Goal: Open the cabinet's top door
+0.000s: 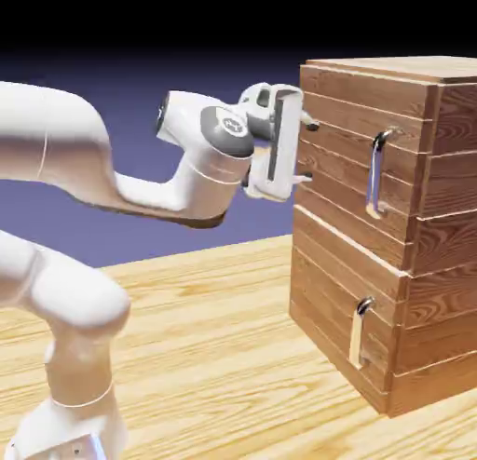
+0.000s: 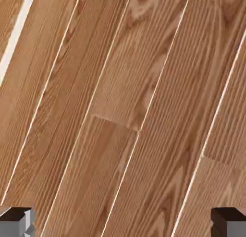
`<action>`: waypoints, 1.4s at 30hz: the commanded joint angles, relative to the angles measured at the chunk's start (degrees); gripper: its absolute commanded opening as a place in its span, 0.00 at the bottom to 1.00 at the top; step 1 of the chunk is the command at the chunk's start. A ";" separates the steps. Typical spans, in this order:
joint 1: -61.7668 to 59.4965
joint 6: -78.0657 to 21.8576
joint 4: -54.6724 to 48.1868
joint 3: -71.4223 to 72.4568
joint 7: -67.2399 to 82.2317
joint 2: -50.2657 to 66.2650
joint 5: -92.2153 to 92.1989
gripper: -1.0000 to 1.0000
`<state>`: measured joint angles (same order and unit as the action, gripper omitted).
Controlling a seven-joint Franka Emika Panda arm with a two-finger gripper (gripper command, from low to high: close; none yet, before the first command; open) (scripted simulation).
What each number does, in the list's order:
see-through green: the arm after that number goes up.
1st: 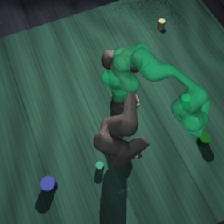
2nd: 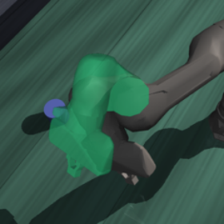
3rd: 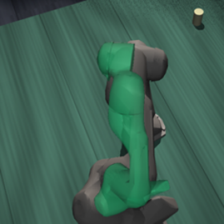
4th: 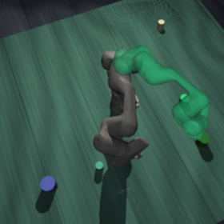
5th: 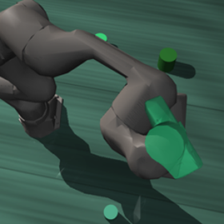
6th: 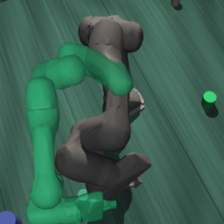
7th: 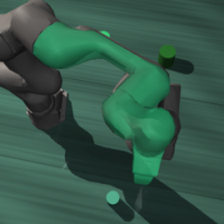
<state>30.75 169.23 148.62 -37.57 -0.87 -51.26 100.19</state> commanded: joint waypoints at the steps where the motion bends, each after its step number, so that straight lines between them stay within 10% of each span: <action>1: 0.75 -0.12 -0.31 -0.94 1.04 -0.46 2.50 0.50; 31: 28.29 -5.43 -14.40 -27.88 24.46 -7.90 62.16 0.50; 32: 28.29 -5.43 -14.40 -27.88 24.46 -7.90 62.16 0.00; 42: 9.61 -17.87 2.25 -12.50 26.20 -9.05 49.67 0.00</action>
<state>40.36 151.30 150.86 -50.07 25.34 -60.30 149.87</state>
